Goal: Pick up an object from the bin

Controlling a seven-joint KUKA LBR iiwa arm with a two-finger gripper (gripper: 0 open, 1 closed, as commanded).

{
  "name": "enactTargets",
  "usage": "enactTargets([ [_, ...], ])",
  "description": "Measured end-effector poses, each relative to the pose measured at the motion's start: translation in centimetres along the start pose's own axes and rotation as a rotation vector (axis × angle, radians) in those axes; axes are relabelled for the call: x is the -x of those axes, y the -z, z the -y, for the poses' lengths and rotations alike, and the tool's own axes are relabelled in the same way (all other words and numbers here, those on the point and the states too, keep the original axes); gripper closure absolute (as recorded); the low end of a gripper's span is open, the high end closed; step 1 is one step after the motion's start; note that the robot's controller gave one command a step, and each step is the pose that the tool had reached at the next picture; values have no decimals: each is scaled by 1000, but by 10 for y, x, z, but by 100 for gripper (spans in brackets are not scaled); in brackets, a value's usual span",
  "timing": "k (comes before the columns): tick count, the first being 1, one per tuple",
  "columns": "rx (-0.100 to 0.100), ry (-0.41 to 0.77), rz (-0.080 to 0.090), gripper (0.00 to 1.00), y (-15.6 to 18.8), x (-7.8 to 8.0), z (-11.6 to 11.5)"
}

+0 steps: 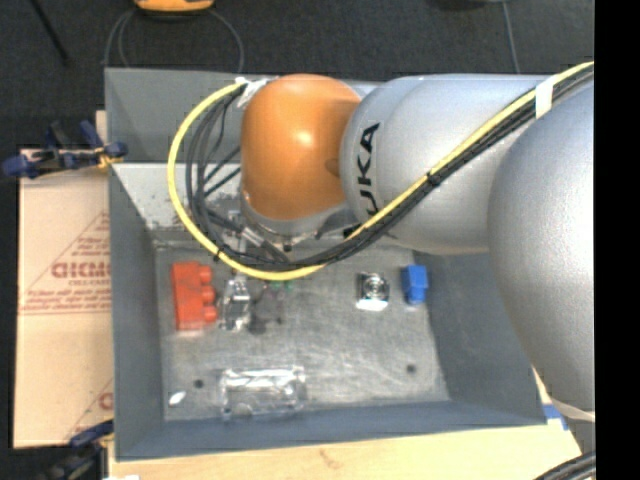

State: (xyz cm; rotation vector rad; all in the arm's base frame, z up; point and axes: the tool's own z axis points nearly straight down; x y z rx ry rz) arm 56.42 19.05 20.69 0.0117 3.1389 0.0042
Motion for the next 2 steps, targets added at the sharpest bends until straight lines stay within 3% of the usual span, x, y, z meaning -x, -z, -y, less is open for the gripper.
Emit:
enactTargets([
  [1, 0, 68, 10, 0, 109, -12, -10],
  [2, -6, 97, -7, 0, -21, -1, 32],
])
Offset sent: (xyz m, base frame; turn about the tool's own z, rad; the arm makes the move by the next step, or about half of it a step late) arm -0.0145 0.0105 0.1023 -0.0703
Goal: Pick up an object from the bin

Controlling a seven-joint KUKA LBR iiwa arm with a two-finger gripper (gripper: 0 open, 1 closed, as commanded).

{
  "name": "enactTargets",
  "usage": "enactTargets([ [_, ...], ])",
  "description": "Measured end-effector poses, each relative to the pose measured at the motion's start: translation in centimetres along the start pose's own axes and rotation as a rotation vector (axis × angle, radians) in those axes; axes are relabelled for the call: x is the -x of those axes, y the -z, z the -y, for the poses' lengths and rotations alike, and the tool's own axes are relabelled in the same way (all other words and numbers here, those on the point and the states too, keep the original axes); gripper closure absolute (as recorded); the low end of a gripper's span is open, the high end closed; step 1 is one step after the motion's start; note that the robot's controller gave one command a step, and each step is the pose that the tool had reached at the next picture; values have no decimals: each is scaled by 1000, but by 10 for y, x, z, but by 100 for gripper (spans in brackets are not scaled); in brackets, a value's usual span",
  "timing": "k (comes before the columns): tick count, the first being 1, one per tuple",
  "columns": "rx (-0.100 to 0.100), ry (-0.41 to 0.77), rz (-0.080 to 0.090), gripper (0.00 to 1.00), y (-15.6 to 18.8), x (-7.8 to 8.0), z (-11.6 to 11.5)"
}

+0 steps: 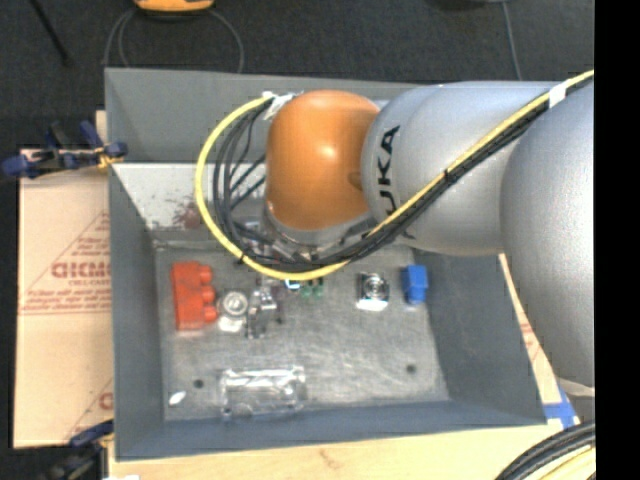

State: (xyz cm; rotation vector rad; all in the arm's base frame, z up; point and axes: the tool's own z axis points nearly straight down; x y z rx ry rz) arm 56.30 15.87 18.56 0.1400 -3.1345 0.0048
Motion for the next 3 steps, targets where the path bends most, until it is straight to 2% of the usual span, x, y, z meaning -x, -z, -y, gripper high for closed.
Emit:
enactTargets([
  [1, 1, 147, 2, 0, -106, 27, 29],
  [2, 5, 144, 7, 100, -102, 28, 26],
  [3, 4, 138, 16, 100, -33, 27, 26],
])
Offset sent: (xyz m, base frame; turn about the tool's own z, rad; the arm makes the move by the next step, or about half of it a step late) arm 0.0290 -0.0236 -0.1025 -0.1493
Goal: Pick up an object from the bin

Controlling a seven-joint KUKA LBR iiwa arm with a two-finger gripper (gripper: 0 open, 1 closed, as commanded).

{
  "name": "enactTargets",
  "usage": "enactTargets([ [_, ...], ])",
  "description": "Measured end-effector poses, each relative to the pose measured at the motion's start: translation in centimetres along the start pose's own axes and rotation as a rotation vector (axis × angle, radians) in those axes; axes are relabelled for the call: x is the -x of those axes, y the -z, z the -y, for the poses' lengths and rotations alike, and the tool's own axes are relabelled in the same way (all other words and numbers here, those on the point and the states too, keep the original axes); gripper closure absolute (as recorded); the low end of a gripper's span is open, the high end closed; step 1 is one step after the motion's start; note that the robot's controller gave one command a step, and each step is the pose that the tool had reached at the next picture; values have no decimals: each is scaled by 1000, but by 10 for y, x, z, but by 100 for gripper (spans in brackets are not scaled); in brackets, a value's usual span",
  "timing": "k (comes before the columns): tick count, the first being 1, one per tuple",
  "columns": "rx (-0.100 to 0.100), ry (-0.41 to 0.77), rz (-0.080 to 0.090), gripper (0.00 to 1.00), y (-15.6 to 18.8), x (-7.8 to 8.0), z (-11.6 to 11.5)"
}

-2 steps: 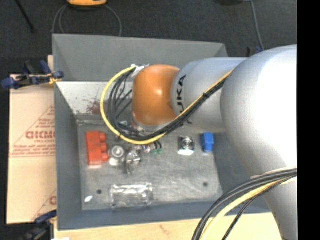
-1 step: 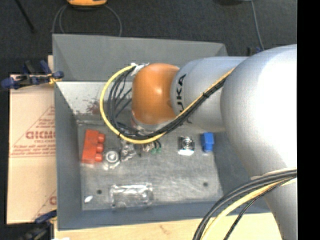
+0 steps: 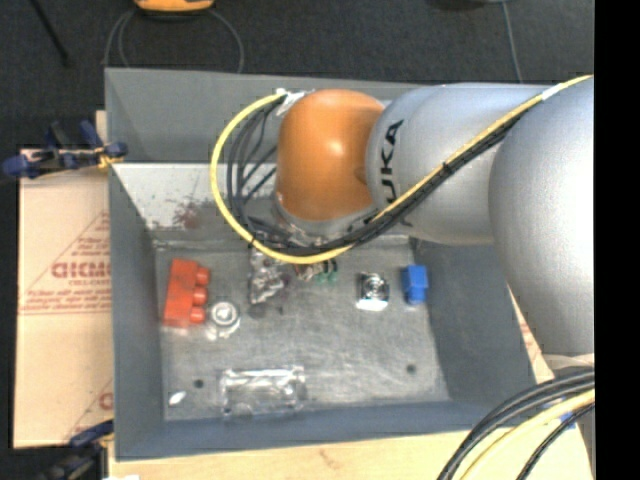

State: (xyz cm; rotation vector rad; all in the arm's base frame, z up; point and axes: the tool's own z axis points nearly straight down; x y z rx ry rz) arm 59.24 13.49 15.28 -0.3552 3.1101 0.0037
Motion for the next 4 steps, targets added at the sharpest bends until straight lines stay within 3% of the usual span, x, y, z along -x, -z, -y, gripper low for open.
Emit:
enactTargets([
  [1, 1, -2, -8, 0, -5, -2, 0],
  [2, -2, 111, -4, 0, -75, 35, 58],
  [3, -1, 112, -1, 100, -72, 36, 55],
  [4, -4, 72, 6, 100, -75, 46, 39],
])
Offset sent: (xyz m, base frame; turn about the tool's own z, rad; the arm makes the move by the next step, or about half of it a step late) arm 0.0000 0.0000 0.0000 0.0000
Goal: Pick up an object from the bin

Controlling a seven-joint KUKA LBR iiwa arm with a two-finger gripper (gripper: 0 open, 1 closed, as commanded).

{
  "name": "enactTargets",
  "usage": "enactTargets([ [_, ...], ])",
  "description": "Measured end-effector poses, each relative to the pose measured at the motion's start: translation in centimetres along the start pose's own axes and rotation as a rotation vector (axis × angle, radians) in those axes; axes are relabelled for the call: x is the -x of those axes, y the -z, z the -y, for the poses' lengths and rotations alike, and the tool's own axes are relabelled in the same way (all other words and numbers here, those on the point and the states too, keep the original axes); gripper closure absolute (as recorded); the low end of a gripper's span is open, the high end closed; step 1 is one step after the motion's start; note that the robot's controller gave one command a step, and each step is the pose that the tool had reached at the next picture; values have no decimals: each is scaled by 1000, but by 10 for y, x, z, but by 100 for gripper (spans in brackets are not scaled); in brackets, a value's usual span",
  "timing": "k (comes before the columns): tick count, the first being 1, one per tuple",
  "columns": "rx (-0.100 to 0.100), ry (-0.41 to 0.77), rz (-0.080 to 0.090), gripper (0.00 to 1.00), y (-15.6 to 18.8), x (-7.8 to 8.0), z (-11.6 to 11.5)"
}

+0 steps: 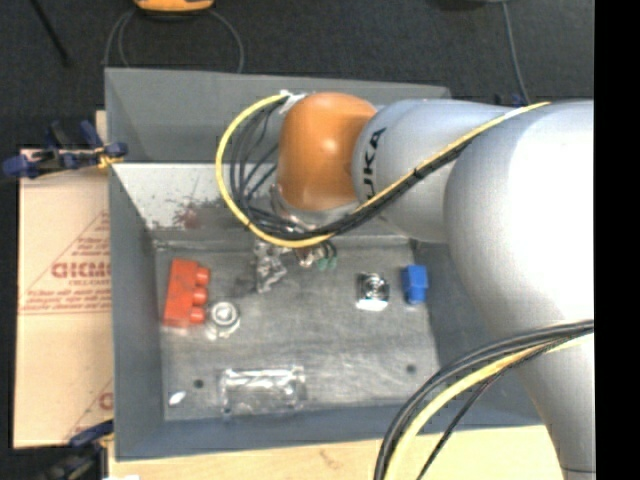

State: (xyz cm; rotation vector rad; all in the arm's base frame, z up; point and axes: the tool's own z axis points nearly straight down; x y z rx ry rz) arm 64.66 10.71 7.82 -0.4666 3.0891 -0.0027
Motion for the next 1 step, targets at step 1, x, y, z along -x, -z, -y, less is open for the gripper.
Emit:
enactTargets([
  [1, 2, -36, -2, 100, 163, 6, -7],
])
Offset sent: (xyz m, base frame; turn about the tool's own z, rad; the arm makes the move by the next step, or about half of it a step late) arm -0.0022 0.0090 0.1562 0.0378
